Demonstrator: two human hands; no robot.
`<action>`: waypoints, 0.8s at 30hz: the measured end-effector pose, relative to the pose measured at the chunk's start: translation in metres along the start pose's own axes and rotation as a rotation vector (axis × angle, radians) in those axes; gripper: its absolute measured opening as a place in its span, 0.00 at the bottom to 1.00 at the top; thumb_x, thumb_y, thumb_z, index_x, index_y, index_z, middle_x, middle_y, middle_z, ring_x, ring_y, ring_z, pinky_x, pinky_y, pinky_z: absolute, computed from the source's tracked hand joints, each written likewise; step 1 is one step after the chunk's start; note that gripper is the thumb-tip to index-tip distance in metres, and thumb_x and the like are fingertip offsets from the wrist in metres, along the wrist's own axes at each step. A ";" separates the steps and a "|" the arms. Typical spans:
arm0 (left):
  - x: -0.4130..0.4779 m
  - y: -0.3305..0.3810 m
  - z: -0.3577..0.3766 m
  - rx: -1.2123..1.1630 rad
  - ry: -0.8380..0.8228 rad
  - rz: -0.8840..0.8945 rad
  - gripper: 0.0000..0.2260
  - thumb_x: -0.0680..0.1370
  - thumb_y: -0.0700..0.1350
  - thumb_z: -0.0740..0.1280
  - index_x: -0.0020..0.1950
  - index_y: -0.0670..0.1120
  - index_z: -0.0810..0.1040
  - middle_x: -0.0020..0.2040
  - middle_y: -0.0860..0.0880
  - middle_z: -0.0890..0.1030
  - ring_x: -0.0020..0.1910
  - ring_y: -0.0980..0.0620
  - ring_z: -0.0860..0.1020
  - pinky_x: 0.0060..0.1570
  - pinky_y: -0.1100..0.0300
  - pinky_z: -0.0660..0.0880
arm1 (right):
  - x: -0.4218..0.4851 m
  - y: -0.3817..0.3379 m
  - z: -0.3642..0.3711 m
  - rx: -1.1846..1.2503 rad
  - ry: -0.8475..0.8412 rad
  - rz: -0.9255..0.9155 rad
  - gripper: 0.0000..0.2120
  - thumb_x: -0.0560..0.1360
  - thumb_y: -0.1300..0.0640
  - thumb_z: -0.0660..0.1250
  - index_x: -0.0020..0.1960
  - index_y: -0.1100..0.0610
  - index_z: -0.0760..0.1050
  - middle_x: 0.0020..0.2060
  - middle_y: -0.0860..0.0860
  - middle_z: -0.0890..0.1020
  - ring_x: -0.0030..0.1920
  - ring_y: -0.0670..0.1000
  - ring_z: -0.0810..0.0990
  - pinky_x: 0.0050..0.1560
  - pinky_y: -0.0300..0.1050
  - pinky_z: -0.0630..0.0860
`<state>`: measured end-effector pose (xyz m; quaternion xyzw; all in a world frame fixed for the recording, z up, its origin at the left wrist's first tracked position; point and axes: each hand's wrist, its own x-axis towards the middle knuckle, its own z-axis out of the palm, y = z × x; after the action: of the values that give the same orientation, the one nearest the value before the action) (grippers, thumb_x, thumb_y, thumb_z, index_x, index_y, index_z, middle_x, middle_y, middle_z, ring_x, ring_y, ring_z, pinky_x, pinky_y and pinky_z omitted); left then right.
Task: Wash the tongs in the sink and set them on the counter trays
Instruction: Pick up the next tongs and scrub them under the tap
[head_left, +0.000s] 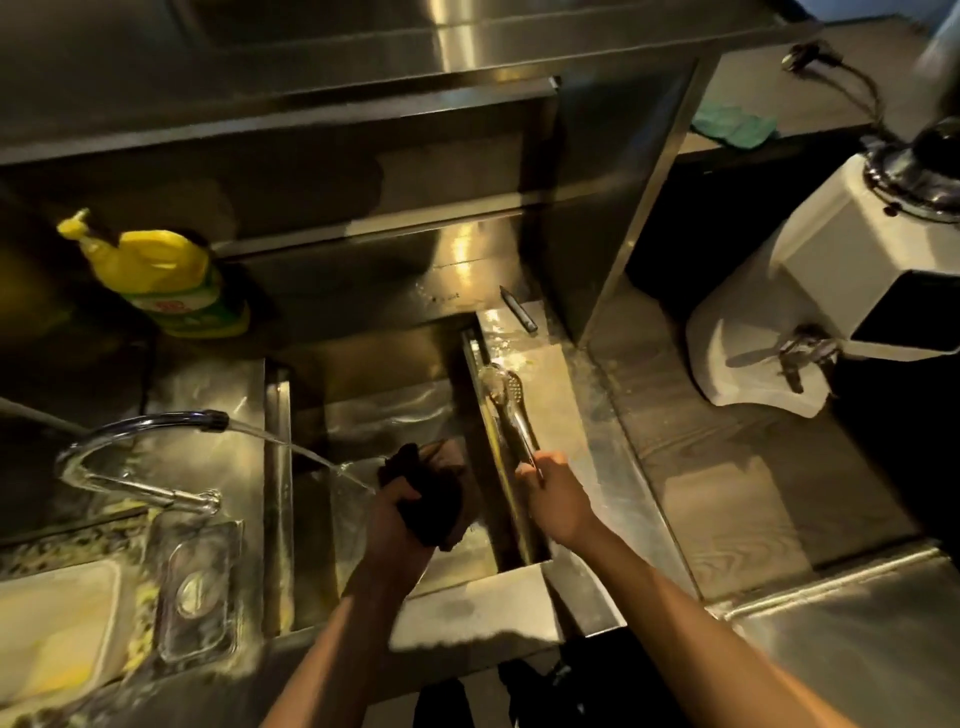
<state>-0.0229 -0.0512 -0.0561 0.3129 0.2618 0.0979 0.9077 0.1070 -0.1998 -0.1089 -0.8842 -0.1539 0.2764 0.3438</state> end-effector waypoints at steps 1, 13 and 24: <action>-0.002 0.009 -0.006 -0.001 -0.006 0.031 0.16 0.71 0.38 0.53 0.54 0.36 0.72 0.40 0.37 0.71 0.30 0.44 0.70 0.27 0.50 0.57 | -0.004 -0.009 0.006 0.111 -0.060 -0.014 0.10 0.83 0.54 0.59 0.49 0.55 0.77 0.49 0.52 0.74 0.46 0.52 0.77 0.49 0.45 0.71; 0.010 0.112 -0.114 -0.053 0.149 0.137 0.14 0.77 0.40 0.58 0.42 0.39 0.82 0.39 0.39 0.82 0.39 0.40 0.81 0.46 0.48 0.77 | -0.011 -0.082 0.068 -0.069 -0.382 -0.323 0.19 0.83 0.39 0.53 0.38 0.45 0.72 0.37 0.48 0.74 0.38 0.46 0.76 0.43 0.46 0.73; 0.041 0.115 -0.145 0.203 0.628 -0.077 0.22 0.62 0.59 0.77 0.44 0.42 0.81 0.38 0.45 0.84 0.32 0.48 0.83 0.40 0.52 0.79 | 0.014 -0.127 0.127 -0.354 -0.398 -0.383 0.25 0.84 0.40 0.52 0.36 0.52 0.74 0.37 0.43 0.72 0.43 0.36 0.67 0.48 0.38 0.61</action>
<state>-0.0674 0.1284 -0.0986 0.3460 0.5490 0.1286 0.7499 0.0320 -0.0364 -0.1036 -0.8137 -0.4274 0.3431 0.1938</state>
